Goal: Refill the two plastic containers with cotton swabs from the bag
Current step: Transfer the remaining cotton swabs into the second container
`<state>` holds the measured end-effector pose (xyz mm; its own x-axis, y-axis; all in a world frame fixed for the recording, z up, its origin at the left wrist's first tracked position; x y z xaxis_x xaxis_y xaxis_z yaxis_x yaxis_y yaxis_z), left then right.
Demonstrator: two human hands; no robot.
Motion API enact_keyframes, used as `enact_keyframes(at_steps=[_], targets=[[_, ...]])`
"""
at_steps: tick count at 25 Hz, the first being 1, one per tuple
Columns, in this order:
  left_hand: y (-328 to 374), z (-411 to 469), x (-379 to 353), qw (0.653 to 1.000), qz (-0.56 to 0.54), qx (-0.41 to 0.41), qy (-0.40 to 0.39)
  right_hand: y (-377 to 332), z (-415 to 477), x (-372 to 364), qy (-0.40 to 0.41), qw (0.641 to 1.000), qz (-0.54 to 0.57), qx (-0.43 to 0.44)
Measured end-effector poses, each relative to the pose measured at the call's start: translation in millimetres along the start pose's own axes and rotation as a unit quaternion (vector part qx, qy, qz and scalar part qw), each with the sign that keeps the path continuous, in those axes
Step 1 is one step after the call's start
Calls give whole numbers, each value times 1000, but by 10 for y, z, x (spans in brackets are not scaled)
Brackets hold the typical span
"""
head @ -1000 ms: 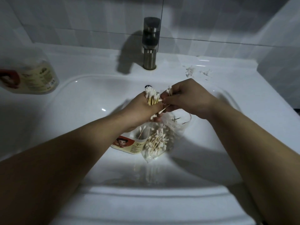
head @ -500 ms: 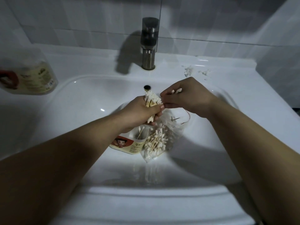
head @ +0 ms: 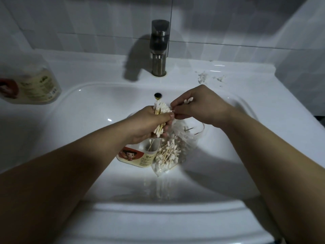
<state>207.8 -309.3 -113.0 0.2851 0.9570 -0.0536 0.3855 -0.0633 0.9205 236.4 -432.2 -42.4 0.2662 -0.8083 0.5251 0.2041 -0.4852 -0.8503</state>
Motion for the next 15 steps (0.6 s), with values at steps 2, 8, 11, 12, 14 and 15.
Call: enact_keyframes(at_steps=[2,8,11,12,14,15], targets=[[17,8,46,1000,0,0,14,11,8,52,11,1000,-9,1],[0,13,151,998,13,25,54,44,3,174,18,992,-127,3],[46,3,174,997,25,17,70,100,1,206,41,998,-39,-22],[57,11,194,997,30,9,74,108,1,201,45,999,2,-26],[68,41,235,995,48,-11,82,108,-11,183,52,994,91,-31],[73,47,247,994,55,-22,87,108,-17,161,52,990,128,-31]])
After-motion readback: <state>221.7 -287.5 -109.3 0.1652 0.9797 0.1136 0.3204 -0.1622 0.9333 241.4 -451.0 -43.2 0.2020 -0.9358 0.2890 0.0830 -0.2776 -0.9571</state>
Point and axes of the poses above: each hand's wrist, its own z-axis towards the middle knuckle, its own x-axis out of the back of the hand, y = z × x, the point moved 10 cm from there along z, towards the middle knuckle, and after that the axes turned 6 degrees about x, right-handed, at the moved point
